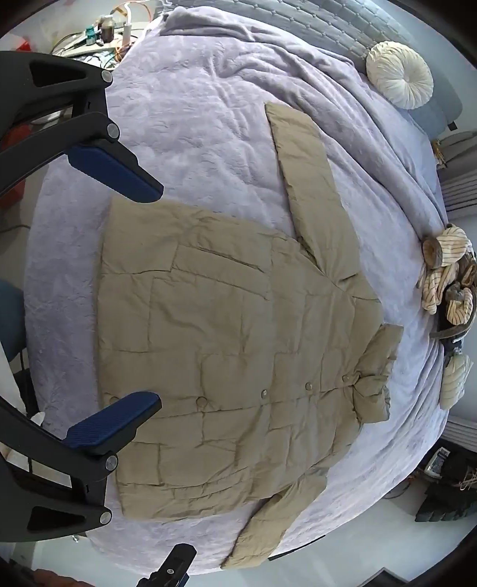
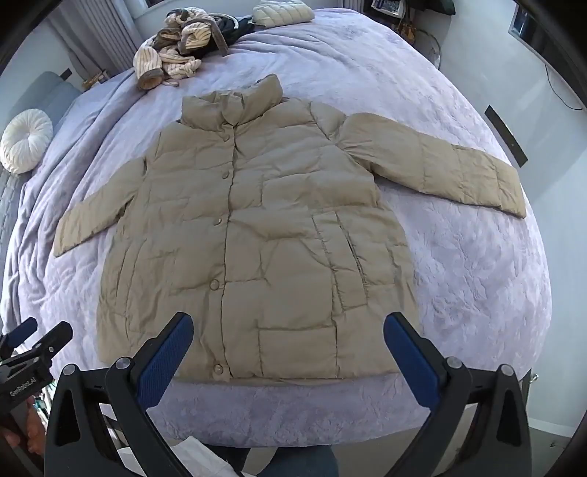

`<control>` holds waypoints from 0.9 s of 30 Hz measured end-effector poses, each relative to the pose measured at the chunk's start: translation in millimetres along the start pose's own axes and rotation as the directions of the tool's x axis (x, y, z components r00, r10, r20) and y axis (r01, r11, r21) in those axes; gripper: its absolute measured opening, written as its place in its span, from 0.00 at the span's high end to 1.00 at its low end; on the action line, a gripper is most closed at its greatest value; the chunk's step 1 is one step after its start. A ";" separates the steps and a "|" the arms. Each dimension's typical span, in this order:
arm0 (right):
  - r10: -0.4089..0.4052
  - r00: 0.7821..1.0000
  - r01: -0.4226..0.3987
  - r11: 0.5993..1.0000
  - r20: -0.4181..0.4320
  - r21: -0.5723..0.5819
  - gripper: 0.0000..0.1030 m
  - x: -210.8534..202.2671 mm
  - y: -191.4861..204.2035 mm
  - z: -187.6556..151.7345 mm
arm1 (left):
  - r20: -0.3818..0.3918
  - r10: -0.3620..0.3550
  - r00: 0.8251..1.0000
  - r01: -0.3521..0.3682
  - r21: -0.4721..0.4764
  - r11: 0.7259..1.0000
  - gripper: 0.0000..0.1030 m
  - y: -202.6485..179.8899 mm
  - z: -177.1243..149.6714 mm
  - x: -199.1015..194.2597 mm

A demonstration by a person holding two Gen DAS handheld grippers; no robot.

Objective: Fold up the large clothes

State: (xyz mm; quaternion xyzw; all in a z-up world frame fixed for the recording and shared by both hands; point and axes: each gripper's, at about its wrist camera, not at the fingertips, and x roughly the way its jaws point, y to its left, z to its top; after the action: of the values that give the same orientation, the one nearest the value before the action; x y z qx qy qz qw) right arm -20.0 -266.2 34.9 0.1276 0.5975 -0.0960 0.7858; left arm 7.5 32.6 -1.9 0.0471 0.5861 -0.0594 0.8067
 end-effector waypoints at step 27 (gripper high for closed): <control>-0.014 0.999 0.014 1.000 -0.029 0.004 0.00 6.8 4.5 1.7 | -0.014 0.013 1.000 -0.013 -0.004 1.000 0.00 2.0 7.6 5.8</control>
State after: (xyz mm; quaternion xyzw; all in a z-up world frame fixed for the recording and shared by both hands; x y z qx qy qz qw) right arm -15.2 -262.5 29.1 0.1263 0.6096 -0.1008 0.7761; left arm 16.7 33.2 -5.1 0.0495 0.5916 -0.0525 0.8030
